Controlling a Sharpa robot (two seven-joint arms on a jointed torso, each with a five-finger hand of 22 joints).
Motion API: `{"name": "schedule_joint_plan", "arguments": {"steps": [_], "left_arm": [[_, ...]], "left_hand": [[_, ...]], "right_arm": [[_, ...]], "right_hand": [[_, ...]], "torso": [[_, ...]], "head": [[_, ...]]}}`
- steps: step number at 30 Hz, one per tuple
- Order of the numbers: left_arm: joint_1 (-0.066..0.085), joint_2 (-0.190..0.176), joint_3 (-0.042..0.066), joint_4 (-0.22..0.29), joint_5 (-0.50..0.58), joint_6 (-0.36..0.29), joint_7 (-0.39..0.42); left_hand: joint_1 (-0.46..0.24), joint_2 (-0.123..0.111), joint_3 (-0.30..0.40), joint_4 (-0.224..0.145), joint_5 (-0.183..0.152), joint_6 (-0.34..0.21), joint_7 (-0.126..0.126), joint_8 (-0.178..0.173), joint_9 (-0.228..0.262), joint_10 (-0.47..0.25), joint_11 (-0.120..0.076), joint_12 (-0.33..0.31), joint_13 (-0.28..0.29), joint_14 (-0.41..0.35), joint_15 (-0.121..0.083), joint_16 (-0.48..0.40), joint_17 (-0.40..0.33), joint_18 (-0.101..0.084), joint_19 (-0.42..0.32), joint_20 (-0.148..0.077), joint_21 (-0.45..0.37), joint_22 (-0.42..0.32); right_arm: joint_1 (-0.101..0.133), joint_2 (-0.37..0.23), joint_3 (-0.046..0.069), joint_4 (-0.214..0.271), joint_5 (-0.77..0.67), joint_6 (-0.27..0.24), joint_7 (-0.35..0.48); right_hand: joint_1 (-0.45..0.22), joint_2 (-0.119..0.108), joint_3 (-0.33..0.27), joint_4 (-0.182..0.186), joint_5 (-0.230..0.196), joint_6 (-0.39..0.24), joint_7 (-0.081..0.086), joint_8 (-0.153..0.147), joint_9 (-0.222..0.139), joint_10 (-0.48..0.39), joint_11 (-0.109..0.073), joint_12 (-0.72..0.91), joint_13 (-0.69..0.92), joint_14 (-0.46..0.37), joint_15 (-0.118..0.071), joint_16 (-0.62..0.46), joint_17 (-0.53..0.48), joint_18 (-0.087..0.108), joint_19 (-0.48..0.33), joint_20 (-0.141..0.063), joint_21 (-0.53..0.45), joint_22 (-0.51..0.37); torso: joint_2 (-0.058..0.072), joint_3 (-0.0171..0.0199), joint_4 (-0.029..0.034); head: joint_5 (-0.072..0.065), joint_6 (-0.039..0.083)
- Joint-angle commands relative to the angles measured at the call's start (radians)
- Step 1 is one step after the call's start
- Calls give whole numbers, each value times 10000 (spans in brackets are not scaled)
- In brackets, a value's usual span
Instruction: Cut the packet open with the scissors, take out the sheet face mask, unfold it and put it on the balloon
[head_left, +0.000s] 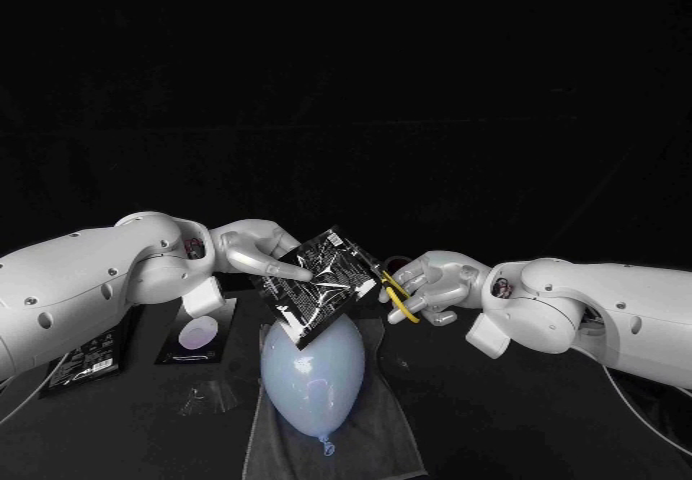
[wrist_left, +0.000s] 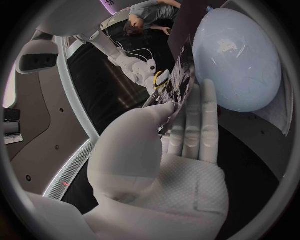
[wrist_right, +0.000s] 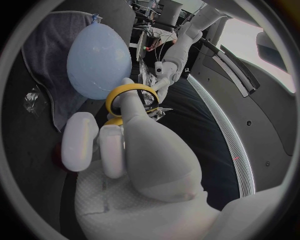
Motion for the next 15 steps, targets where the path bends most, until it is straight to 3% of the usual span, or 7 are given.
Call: {"name": "schedule_joint_plan", "arguments": {"steps": [1, 5, 8, 11, 15], "left_arm": [[10, 10, 7, 34, 41, 149, 70], [10, 4, 6, 30, 41, 134, 71], [10, 0, 6, 25, 41, 110, 74], [11, 2, 6, 12, 41, 65, 82], [11, -8, 5, -29, 42, -6, 95]], "left_hand": [[3, 69, 70, 14, 66, 58, 23, 52, 1768, 48, -27, 50, 12, -14, -63, 43, 15, 155, 7, -49, 38, 9], [3, 69, 70, 14, 66, 58, 23, 52, 1768, 48, -27, 50, 12, -14, -63, 43, 15, 155, 7, -49, 38, 9], [3, 69, 70, 14, 66, 58, 23, 52, 1768, 48, -27, 50, 12, -14, -63, 43, 15, 155, 7, -49, 38, 9], [3, 69, 70, 14, 66, 58, 23, 52, 1768, 48, -27, 50, 12, -14, -63, 43, 15, 155, 7, -49, 38, 9], [0, 66, 74, 13, 66, 64, 18, 37, 1805, 56, -32, 46, 31, -33, -68, 72, 91, 155, -17, -53, 84, 42]], "right_arm": [[-6, 19, 13, 14, 123, 50, -136], [-10, -3, 12, -20, 291, 154, -244], [-15, -51, 11, -50, 532, 178, -276], [-71, -146, 9, -9, 1026, 209, -174], [-199, -279, 5, 165, 1627, 176, 134]], "right_hand": [[-664, 866, 106, 19, -57, -66, -13, 42, 13, 2839, -1620, 6728, 75, 810, -191, 42, 879, 5, 79, -9, 44, 1101], [-1404, 781, -82, 198, -96, -148, -77, 34, 6, 2937, -1659, 6896, 331, 824, -212, 56, 925, -13, 121, -21, 131, 1148], [-2228, 698, -596, 593, -119, -90, -122, 109, 52, 3354, -1705, 7927, 1217, 845, -243, 87, 995, -48, 195, -37, 312, 1236], [-2326, 869, -649, 659, -128, 50, -232, 190, 106, 3716, -1793, 9169, 2258, 823, -320, 37, 899, -50, 215, -96, 339, 1254], [-2111, 887, -214, 667, -100, 160, -334, 236, 155, 3814, -1863, 9700, 2726, 834, -396, 51, 948, -55, 225, -153, 361, 1269]], "torso": [[0, 2, -5], [1, 2, -4], [-1, -1, -7], [-5, -4, -2], [-8, 4, -8]], "head": [[-4, -9], [-17, -14], [-25, -20], [-27, -25], [-37, -20]]}}
